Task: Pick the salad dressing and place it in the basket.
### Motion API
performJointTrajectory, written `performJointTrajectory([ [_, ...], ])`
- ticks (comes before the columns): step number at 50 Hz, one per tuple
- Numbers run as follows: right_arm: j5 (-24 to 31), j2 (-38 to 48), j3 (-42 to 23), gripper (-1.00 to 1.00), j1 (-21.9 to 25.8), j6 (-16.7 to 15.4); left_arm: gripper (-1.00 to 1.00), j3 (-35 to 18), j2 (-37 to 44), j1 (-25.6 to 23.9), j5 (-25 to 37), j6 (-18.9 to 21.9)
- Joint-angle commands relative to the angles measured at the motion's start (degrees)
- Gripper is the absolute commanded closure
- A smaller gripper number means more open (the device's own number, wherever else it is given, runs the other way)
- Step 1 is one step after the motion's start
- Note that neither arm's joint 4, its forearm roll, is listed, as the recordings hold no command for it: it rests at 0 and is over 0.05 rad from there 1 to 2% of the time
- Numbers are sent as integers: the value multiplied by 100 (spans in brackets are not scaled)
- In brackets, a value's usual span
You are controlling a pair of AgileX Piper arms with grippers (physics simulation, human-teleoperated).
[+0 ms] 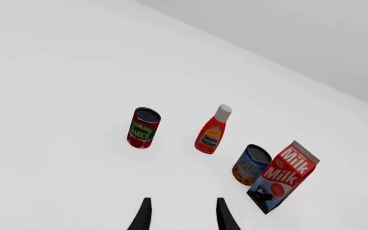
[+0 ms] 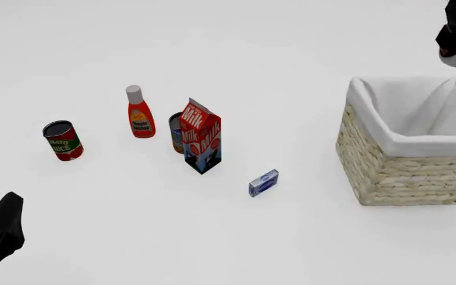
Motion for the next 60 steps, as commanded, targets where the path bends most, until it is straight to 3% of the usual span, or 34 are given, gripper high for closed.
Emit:
performJointTrajectory([
  [1, -336, 381, 41, 100, -206, 272, -100, 0, -113, 29, 99, 1872],
  [14, -711, 1143, -40, 100, -341, 328, -100, 0, -289, 17, 261, 1871],
  [33, -807, 1757, -162, 100, -446, 345, -100, 0, -220, 62, 222, 1863],
  [50, -733, 1471, 222, 100, -520, 324, -100, 0, 140, 36, -142, 1869],
  [60, -582, 1263, 373, 100, -455, 218, -100, 0, -11, 35, 8, 1856],
])
